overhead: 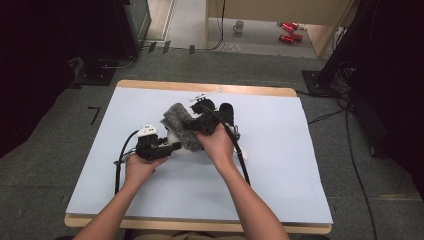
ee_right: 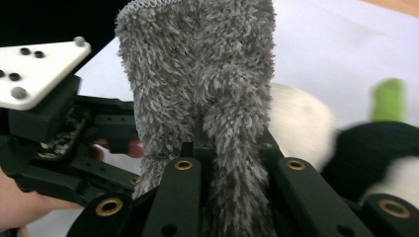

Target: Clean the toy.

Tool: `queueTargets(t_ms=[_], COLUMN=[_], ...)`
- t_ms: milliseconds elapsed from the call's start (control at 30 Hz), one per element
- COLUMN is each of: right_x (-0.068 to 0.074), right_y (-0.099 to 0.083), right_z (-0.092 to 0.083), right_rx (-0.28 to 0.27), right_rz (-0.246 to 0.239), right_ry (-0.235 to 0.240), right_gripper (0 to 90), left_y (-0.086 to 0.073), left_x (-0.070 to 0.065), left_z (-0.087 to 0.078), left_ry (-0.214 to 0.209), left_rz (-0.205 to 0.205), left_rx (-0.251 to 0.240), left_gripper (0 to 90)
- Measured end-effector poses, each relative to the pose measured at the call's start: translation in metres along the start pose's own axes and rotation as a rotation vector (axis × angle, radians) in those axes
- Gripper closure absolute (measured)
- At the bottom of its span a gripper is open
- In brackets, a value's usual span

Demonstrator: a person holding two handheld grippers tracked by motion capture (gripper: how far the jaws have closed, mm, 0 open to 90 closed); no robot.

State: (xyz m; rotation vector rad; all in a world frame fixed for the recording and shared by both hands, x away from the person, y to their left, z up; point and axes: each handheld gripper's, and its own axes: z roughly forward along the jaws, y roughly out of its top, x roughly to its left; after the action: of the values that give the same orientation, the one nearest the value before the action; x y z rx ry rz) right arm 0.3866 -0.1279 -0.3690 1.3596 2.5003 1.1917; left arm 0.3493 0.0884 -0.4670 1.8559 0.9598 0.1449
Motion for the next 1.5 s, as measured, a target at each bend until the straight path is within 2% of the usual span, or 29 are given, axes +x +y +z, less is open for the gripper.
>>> queueTargets(t_ms=[100, 167, 200, 233, 300, 467, 767, 867, 967, 1167, 1367, 1433, 1500], right_x=[-0.009, -0.019, -0.026, -0.033, -0.041, -0.05, -0.079, -0.084, -0.087, -0.101, -0.119, -0.122, -0.124], right_y=[-0.003, -0.006, -0.009, -0.011, -0.015, -0.019, -0.032, -0.037, -0.041, -0.056, -0.084, -0.091, -0.097], right_z=[-0.01, -0.019, -0.023, -0.026, -0.033, -0.05, -0.076, -0.079, -0.082, -0.087, -0.086, -0.088, -0.088], right_rx=[-0.002, 0.006, 0.008, -0.001, -0.016, -0.059, -0.108, -0.117, -0.122, -0.123, -0.076, -0.111, -0.146], right_rz=[0.013, 0.017, 0.03, 0.058, 0.077, 0.086, 0.166, 0.174, 0.166, 0.203, 0.252, 0.263, 0.251], right_ry=[-0.036, -0.096, -0.097, -0.079, -0.073, -0.106, -0.15, -0.145, -0.187, -0.203, -0.227, -0.204, -0.167], right_gripper=[79.3, 79.4, 79.5, 79.5, 79.5, 79.4, 78.7, 78.4, 78.5, 78.8, 79.1, 79.1, 79.1], left_y=[0.0, 0.0, 0.001, 0.001, 0.001, 0.001, 0.002, 0.002, 0.001, 0.001, 0.001, 0.001, 0.001], left_x=[0.001, 0.001, 0.0, -0.001, -0.003, -0.001, 0.0, -0.001, -0.001, 0.001, 0.004, 0.004, 0.004], left_z=[0.0, 0.0, 0.0, 0.0, 0.0, 0.0, 0.001, 0.0, 0.0, 0.0, 0.0, 0.0, 0.0], left_ry=[-0.002, -0.006, -0.004, -0.003, 0.001, -0.004, -0.011, -0.01, -0.009, -0.017, -0.03, -0.031, -0.035], left_rz=[-0.004, 0.0, 0.011, 0.018, 0.032, 0.023, 0.023, 0.025, 0.017, 0.02, 0.009, 0.007, 0.008], left_rx=[0.001, 0.004, 0.006, 0.005, 0.012, 0.01, 0.013, 0.016, 0.016, 0.015, 0.01, 0.01, 0.011], left_gripper=[55.0, 55.0, 54.9, 55.0, 55.0, 54.9, 54.9, 54.9, 54.7, 54.9, 55.0, 55.0, 55.5])
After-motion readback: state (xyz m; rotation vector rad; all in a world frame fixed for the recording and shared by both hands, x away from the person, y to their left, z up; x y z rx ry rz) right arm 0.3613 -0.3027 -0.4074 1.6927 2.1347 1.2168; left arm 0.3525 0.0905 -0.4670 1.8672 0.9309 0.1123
